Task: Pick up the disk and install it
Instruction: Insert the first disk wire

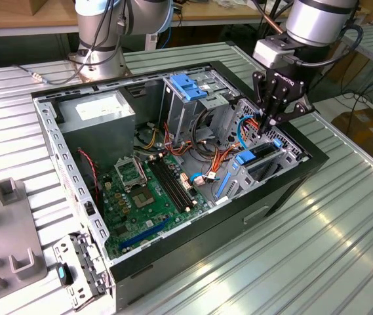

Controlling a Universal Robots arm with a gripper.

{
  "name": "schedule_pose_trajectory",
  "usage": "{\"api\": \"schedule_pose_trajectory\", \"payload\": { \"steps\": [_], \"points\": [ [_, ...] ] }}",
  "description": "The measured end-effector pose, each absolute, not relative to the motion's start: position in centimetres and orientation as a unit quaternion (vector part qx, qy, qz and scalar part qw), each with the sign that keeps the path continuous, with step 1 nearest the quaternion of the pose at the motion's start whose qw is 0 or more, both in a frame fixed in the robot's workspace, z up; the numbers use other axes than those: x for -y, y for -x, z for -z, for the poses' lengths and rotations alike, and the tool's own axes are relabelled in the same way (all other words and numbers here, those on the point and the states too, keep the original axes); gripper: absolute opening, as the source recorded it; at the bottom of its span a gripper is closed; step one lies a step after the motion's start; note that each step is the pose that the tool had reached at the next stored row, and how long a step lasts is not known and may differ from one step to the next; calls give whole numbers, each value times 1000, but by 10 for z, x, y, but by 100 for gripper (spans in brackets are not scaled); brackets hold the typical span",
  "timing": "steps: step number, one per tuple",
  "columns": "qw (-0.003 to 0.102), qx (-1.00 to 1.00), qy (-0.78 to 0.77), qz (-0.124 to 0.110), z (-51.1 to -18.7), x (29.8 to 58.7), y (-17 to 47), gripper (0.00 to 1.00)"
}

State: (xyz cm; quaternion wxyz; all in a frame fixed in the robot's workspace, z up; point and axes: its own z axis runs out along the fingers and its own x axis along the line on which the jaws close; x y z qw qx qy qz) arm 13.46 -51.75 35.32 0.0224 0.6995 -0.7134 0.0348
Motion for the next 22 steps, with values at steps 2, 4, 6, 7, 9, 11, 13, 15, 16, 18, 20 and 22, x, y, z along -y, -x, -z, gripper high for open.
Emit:
{"api": "schedule_pose_trajectory", "payload": {
  "steps": [2, 4, 6, 7, 9, 11, 13, 15, 16, 18, 20, 22],
  "points": [
    [22, 713, -699, -35, -353, 523, -135, 17],
    [22, 714, -699, -35, -353, 528, -133, 17],
    [21, 713, -700, -35, -352, 530, -130, 17],
    [20, 713, -700, -35, -351, 532, -128, 17],
    [18, 713, -700, -35, -351, 535, -126, 17],
    [16, 712, -701, -35, -350, 540, -125, 17],
    [14, 711, -702, -36, -349, 542, -125, 17],
    [10, 708, -705, -39, -348, 543, -122, 17],
    [10, 708, -705, -39, -348, 543, -121, 17],
    [10, 708, -705, -39, -348, 544, -120, 17],
    [10, 708, -705, -39, -348, 544, -120, 17],
    [10, 708, -705, -39, -348, 544, -120, 17]
  ]
}}
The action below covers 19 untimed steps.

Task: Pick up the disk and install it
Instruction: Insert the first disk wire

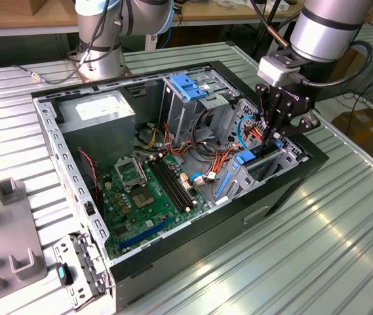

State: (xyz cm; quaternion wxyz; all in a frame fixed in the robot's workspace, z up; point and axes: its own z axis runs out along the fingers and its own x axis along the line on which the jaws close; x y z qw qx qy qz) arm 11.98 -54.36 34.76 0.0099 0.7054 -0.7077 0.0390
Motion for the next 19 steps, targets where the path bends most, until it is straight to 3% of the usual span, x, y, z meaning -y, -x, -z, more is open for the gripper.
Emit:
{"api": "schedule_pose_trajectory", "payload": {
  "steps": [19],
  "points": [
    [10, 708, -705, -39, -344, 544, -122, 17]
  ]
}}
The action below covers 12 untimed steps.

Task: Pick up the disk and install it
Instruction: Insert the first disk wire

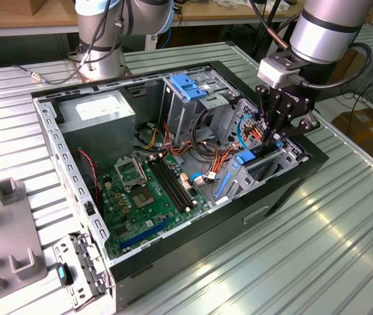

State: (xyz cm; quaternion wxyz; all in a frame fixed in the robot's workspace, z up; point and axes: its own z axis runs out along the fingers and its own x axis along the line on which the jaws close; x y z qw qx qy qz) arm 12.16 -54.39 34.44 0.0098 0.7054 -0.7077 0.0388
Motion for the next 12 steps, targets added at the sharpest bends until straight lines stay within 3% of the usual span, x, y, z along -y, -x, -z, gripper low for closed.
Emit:
{"api": "schedule_pose_trajectory", "payload": {
  "steps": [12],
  "points": [
    [7, 708, -705, -36, -346, 544, -122, 17]
  ]
}}
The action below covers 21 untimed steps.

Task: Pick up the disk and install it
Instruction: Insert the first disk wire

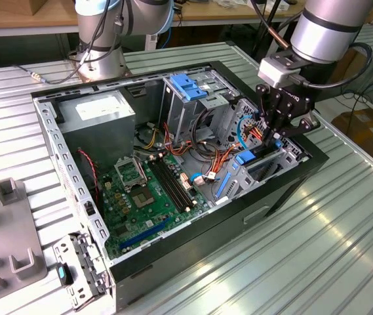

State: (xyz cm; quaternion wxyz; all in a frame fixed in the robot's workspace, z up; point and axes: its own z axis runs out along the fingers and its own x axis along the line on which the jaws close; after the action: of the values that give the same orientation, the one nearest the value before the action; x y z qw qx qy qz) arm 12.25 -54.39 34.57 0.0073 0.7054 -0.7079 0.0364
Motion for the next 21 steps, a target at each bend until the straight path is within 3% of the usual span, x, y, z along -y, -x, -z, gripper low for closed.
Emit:
{"api": "schedule_pose_trajectory", "payload": {
  "steps": [15, 18, 21],
  "points": [
    [6, 708, -705, -35, -344, 544, -123, 17],
    [-9, 710, -704, -20, -346, 550, -125, 17],
    [-9, 710, -704, -19, -345, 553, -125, 17]
  ]
}}
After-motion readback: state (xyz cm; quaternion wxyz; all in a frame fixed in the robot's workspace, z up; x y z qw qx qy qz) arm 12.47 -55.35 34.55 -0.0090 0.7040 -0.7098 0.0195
